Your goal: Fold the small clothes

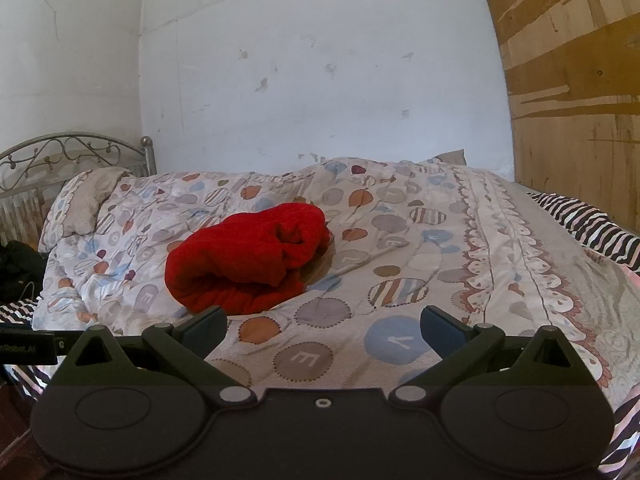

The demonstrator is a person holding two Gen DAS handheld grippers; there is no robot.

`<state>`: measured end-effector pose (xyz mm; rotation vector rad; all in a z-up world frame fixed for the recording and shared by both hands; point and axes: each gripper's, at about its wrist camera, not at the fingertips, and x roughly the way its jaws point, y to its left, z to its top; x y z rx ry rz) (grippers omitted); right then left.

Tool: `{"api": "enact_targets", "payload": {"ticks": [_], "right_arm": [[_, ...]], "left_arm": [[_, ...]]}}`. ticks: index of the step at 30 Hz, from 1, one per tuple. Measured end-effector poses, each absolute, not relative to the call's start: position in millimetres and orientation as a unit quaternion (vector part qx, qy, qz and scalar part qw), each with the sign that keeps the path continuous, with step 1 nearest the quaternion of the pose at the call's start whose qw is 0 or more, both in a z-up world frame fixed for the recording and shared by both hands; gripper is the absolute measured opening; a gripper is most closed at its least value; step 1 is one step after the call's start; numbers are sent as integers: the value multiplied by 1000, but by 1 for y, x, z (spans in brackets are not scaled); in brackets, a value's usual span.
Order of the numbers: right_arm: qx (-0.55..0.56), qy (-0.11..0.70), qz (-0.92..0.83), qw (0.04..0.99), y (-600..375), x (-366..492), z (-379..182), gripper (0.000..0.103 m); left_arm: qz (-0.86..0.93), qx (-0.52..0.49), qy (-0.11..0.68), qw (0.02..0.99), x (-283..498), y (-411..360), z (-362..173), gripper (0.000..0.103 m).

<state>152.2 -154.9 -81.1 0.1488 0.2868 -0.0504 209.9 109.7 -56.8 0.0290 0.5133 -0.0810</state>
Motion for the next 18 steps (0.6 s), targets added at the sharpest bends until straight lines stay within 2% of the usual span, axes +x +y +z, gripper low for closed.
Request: {"api": "enact_targets", "payload": {"ticks": [18], "right_arm": [[77, 145, -27, 986, -156, 150, -88, 103]], "left_arm": [[-39, 11, 256, 966, 212, 110, -57, 103]]}}
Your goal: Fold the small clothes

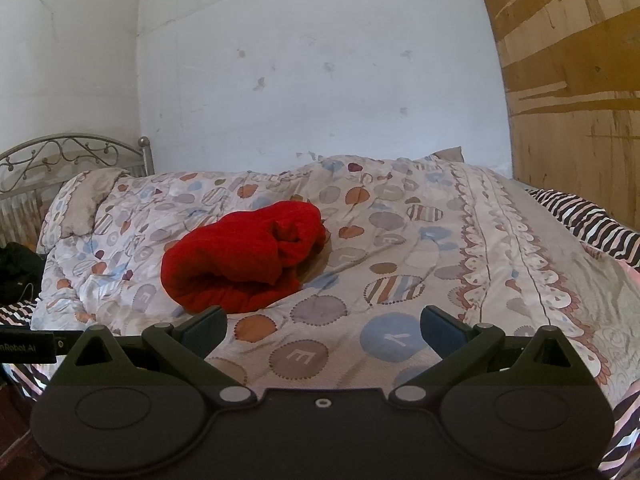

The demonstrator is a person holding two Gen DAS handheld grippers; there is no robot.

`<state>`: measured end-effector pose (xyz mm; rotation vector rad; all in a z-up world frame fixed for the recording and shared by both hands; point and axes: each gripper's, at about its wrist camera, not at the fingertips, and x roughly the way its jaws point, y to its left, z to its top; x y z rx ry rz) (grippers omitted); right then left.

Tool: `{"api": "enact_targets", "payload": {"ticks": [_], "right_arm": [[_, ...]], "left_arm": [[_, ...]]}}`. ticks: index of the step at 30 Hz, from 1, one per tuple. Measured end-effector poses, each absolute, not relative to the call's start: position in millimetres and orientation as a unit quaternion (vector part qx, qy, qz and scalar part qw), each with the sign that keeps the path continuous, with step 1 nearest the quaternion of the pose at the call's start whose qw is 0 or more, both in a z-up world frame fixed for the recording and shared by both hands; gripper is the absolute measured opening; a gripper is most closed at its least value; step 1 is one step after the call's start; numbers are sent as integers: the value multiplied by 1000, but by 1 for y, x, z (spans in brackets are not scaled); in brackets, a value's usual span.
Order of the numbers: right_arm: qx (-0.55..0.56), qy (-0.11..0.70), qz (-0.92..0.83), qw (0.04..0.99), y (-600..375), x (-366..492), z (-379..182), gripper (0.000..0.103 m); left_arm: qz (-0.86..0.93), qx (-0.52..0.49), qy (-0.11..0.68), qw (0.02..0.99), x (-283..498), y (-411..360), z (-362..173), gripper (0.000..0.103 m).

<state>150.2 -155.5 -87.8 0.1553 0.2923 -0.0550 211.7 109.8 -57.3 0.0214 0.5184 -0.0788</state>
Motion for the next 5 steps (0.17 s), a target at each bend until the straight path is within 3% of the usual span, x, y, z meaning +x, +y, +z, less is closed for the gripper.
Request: {"api": "enact_targets", "payload": {"ticks": [5], "right_arm": [[77, 146, -27, 986, -155, 149, -88, 103]], "left_arm": [[-40, 9, 258, 965, 212, 109, -58, 103]]}}
